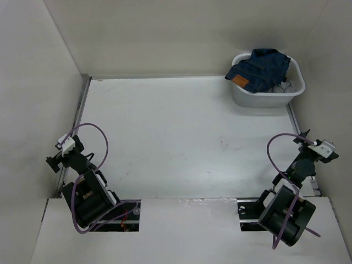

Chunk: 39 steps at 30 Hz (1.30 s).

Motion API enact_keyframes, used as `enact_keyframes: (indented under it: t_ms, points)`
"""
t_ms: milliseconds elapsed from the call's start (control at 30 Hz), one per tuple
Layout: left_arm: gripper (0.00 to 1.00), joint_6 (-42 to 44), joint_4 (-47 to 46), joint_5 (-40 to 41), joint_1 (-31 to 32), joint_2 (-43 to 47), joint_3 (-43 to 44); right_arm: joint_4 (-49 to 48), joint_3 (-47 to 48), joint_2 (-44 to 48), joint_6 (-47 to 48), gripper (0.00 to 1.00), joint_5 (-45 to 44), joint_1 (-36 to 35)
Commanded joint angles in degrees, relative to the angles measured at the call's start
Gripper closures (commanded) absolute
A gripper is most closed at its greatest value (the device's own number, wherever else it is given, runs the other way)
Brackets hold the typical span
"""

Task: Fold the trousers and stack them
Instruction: Grab the trousers from the pile

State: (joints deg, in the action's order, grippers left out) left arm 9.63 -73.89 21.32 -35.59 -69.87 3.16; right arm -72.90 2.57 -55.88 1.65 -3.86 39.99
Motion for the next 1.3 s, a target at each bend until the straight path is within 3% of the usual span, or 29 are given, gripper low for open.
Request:
enact_keyframes:
  t_ms: [0,400,467,567,700,833,900,967,1100,1167,1267]
  points:
    - [0.0,-0.6,-12.4,0.2,0.1,0.1,-0.7,-12.2,-3.5,1.4,-0.9,0.0,2.2,0.7]
    - [0.0,-0.5,-10.7,-0.3,0.1,1.2,0.1,-12.1,-1.3,0.0,-0.8,0.0,1.1,0.8]
    - [0.0,2.1,-8.8,0.1,0.7,1.8,1.6,-6.2,-0.7,7.4,2.9,0.0,2.7,-0.7]
    - [0.0,11.3,-4.4,2.2,7.8,6.3,4.3,11.0,8.3,16.4,10.5,0.0,10.0,-8.1]
    - [0.0,23.0,5.9,3.6,16.6,6.2,15.4,29.0,27.1,6.1,20.0,0.0,19.6,-22.7]
    - [0.0,29.5,11.9,3.3,24.2,3.4,27.0,51.9,43.7,-2.6,29.5,0.0,9.9,-40.7]
    - [0.0,30.3,20.7,2.0,29.5,3.2,31.5,49.0,48.6,-7.7,31.2,0.0,4.2,-46.8]
    - [0.0,27.0,33.1,-0.9,35.4,3.7,35.0,45.7,55.2,-13.6,23.3,0.0,-0.1,-48.4]
    - [0.0,12.3,61.6,-14.7,45.1,2.4,44.0,66.5,79.1,-29.4,2.0,0.0,-1.6,-43.6]
    - [0.0,4.5,73.2,-21.9,47.4,-0.6,50.1,79.6,92.9,-39.3,1.2,0.0,-4.0,-42.8]
    - [0.0,-5.6,84.8,-31.8,47.5,-6.1,57.9,86.6,104.7,-49.7,-0.5,0.0,-13.9,-43.7]
